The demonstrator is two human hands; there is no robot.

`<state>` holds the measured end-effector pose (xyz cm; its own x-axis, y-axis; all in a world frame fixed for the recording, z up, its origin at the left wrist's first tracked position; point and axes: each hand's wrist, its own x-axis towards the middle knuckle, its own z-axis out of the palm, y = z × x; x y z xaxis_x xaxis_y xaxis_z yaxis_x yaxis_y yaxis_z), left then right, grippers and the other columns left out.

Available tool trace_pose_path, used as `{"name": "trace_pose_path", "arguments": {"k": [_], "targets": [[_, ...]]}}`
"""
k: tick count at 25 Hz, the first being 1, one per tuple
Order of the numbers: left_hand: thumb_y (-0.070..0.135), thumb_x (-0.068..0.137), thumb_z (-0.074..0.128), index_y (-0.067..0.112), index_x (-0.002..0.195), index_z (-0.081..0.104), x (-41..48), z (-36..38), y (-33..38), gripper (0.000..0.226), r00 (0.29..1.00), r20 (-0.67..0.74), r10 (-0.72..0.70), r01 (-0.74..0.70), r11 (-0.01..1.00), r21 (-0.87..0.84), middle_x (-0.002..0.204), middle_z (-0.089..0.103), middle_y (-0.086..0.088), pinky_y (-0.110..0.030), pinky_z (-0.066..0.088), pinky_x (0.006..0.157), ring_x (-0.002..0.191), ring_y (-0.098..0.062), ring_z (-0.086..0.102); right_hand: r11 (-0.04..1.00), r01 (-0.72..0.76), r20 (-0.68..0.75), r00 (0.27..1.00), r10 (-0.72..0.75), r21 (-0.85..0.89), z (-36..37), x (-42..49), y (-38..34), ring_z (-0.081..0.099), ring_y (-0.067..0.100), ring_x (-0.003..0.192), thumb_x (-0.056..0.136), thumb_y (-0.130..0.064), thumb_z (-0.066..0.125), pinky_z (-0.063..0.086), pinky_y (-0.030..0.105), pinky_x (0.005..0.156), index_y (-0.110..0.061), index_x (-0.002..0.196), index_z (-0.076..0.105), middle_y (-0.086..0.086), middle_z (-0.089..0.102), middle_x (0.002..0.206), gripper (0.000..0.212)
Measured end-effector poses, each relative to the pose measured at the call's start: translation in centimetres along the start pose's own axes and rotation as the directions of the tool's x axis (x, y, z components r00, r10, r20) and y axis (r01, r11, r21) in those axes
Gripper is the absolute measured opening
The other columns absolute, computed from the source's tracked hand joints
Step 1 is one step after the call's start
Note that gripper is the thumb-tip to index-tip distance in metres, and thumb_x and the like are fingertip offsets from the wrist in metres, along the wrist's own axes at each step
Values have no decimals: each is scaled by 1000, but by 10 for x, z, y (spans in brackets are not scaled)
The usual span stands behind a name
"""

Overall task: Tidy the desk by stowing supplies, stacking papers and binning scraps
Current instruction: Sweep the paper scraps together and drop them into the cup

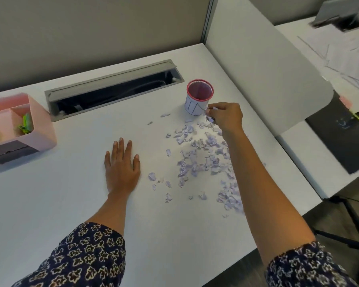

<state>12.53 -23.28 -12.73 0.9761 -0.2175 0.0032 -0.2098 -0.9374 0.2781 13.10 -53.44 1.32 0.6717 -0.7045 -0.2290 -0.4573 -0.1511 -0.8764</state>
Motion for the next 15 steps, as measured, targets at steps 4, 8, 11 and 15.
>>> {"name": "trace_pose_path", "arguments": {"k": [4, 8, 11, 15], "targets": [[41, 96, 27, 23, 152, 24, 1, -1, 3, 58, 1000, -5, -13, 13, 1000, -2, 161, 16, -1, -44, 10, 121, 150, -19, 11, 989, 92, 48, 995, -86, -119, 14, 57, -32, 70, 28, 87, 71, -11, 81, 58, 39, 84, -8, 95, 78, 11, 73, 89, 24], [41, 95, 26, 24, 152, 26, 2, -4, 5, 59, 1000, 2, -23, 23, 1000, -2, 161, 17, 0, -44, 12, 121, 150, -19, 12, 839, 230, 137, 973, -186, -492, 34, 81, -47, 66, 27, 99, 81, -19, 76, 47, 25, 76, -7, 110, 73, 13, 72, 109, 32], [41, 95, 28, 25, 152, 26, 3, -4, 5, 59, 999, 5, -35, 35, 999, -3, 161, 17, 1, -44, 13, 121, 150, -17, 11, 736, 245, 175, 969, -172, -632, 48, 85, -54, 63, 28, 108, 85, -22, 72, 50, 31, 86, -7, 120, 67, 12, 66, 121, 38], [40, 96, 31, 26, 151, 27, 4, -4, 4, 58, 999, 11, -44, 44, 999, -1, 161, 17, 2, -43, 14, 121, 150, -16, 11, 666, 251, 202, 968, -152, -702, 56, 90, -59, 64, 29, 106, 86, -27, 70, 51, 33, 88, -9, 120, 66, 11, 66, 120, 38]]}}
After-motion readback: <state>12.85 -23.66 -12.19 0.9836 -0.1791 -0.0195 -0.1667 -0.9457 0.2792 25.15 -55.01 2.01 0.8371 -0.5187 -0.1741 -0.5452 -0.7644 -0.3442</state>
